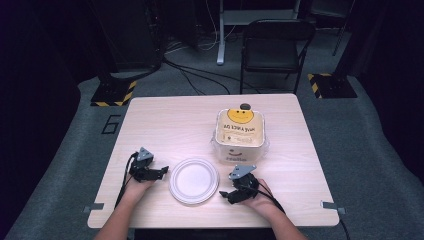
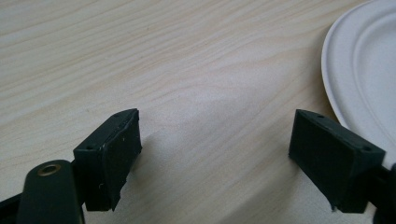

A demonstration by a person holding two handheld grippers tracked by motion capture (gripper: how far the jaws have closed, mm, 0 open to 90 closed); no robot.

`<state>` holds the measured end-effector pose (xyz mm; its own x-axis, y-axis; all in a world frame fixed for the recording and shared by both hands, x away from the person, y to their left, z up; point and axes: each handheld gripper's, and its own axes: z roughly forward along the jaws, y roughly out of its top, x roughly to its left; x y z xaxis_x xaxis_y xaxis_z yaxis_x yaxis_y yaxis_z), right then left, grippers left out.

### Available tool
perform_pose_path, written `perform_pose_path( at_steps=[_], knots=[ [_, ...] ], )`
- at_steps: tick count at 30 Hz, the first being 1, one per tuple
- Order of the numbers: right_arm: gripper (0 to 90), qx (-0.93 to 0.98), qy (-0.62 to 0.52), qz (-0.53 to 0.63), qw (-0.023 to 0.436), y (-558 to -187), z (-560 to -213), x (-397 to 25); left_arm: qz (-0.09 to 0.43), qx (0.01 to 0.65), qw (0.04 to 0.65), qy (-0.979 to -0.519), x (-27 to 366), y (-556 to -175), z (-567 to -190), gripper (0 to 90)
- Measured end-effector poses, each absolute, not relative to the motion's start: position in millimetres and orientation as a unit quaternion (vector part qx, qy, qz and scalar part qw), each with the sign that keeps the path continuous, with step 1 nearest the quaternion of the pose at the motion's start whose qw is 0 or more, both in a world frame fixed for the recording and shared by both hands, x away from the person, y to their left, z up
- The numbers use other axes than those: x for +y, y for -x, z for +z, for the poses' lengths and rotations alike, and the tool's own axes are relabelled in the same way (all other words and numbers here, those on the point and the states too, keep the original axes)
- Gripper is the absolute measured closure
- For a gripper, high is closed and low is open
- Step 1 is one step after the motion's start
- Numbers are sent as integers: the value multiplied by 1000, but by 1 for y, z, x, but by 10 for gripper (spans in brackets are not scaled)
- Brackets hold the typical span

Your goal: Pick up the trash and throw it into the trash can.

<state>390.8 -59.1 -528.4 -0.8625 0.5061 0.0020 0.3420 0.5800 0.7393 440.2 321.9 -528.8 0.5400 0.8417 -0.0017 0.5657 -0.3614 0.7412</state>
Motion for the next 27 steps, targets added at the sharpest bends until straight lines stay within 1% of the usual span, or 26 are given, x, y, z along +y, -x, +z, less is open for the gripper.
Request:
perform_pose_path(
  at_steps=[4, 17, 19, 21, 22, 23, 27],
  knots=[
    [150, 886, -233, 388, 101, -391, -529, -59, 193, 439, 356, -802, 322, -440, -529, 155],
    [158, 886, -232, 388, 100, -391, -529, -59, 191, 439, 358, -801, 322, -441, -529, 148],
    [172, 885, -234, 391, 99, -390, -528, -59, 189, 442, 359, -800, 322, -440, -529, 150],
    [214, 884, -234, 393, 99, -390, -528, -60, 190, 443, 359, -799, 321, -440, -529, 153],
    [214, 884, -234, 393, 99, -390, -528, -60, 191, 443, 359, -799, 321, -440, -529, 153],
    [243, 883, -234, 395, 100, -389, -528, -61, 192, 443, 360, -798, 321, -440, -529, 155],
    [283, 882, -233, 397, 102, -389, -528, -62, 191, 445, 359, -798, 321, -440, -529, 159]
  ],
)
